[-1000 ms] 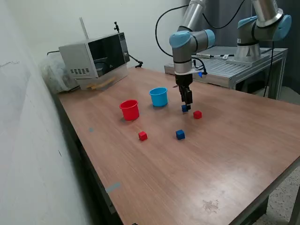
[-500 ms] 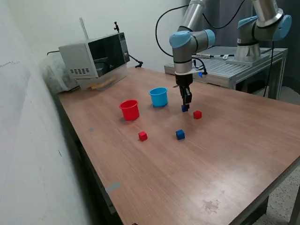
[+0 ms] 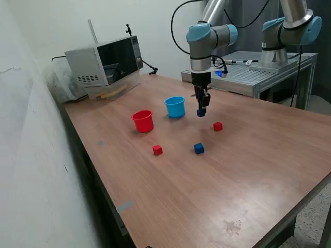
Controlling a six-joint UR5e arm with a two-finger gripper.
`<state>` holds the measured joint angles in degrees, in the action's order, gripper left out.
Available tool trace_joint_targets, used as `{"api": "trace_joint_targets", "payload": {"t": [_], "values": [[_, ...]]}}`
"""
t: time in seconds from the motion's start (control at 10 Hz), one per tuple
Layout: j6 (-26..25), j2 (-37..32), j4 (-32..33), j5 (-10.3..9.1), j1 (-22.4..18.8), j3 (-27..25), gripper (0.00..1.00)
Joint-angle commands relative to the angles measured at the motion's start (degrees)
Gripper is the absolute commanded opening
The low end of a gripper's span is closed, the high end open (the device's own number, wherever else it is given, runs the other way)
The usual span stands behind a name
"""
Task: Place red objects in the red bin, and blue objects in the blue bin.
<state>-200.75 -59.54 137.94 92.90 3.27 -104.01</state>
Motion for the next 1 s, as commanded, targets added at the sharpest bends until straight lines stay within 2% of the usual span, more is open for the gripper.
{"api": "trace_joint_targets", "payload": {"t": [0.0,0.3,0.4,0.9], "values": [[3.94,-5.04,-1.44,-0.09,-0.01,0.03,0.00],[7.29,-6.12,-3.56,0.09,1.30,0.21,0.00],[7.82,-6.03,-3.56,0.09,3.74,0.38,0.00],[8.53,-3.92,-3.56,0.17,7.80,3.72,0.00]]}}
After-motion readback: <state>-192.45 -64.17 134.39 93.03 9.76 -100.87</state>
